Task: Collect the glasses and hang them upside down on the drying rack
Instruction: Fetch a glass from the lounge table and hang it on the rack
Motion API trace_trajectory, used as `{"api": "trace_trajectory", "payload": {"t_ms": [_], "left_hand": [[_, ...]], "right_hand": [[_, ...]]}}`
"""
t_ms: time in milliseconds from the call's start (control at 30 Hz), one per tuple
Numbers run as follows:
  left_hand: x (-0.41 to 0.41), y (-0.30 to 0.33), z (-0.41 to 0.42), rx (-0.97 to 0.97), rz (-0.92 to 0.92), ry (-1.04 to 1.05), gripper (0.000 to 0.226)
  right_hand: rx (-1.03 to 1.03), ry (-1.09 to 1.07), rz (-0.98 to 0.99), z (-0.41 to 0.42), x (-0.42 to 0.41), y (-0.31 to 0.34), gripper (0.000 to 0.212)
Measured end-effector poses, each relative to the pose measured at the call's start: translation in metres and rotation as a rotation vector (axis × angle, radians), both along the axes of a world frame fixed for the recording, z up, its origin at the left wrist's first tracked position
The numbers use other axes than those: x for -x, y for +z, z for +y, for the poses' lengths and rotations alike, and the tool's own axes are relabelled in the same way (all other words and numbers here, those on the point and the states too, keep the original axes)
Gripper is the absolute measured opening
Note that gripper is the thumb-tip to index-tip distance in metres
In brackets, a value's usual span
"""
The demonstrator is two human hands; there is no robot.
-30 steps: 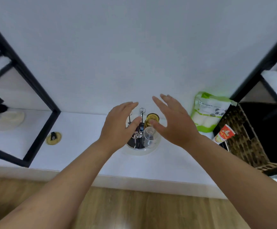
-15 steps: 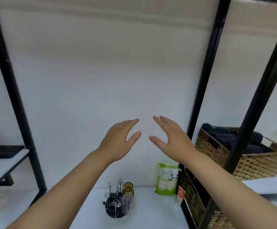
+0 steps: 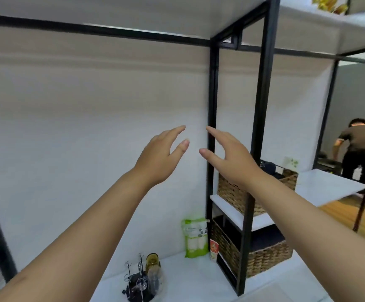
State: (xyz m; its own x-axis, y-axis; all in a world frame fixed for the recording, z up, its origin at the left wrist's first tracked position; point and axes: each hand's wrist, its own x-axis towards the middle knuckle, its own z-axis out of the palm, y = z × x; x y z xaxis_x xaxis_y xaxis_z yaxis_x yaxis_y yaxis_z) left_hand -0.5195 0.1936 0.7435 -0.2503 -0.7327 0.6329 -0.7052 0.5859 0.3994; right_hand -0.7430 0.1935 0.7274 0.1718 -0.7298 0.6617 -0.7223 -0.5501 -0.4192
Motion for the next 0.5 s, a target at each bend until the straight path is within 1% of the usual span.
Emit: {"api": "trace_trajectory", "payload": {"t_ms": [100, 233, 367, 500], "left_hand": [[0.029, -0.004, 0.002, -0.003, 0.023, -0.084, 0.054], [0.093, -0.015, 0.004, -0.02, 0.046, -0.237, 0.053], [0.18, -0.025, 0.003, -0.039, 0.03, -0.399, 0.054], [0.286, -0.031, 0.012, -0.058, 0.018, -0.547, 0.054]], "right_hand": [[-0.008, -0.074, -0.012, 0.025, 0.033, -0.002, 0.07], [-0.019, -0.187, -0.037, 0.057, 0.093, -0.006, 0.069], [-0.022, -0.316, -0.075, 0.09, 0.166, -0.01, 0.066], [-0.026, -0.459, -0.092, 0.126, 0.253, -0.019, 0.067]]}}
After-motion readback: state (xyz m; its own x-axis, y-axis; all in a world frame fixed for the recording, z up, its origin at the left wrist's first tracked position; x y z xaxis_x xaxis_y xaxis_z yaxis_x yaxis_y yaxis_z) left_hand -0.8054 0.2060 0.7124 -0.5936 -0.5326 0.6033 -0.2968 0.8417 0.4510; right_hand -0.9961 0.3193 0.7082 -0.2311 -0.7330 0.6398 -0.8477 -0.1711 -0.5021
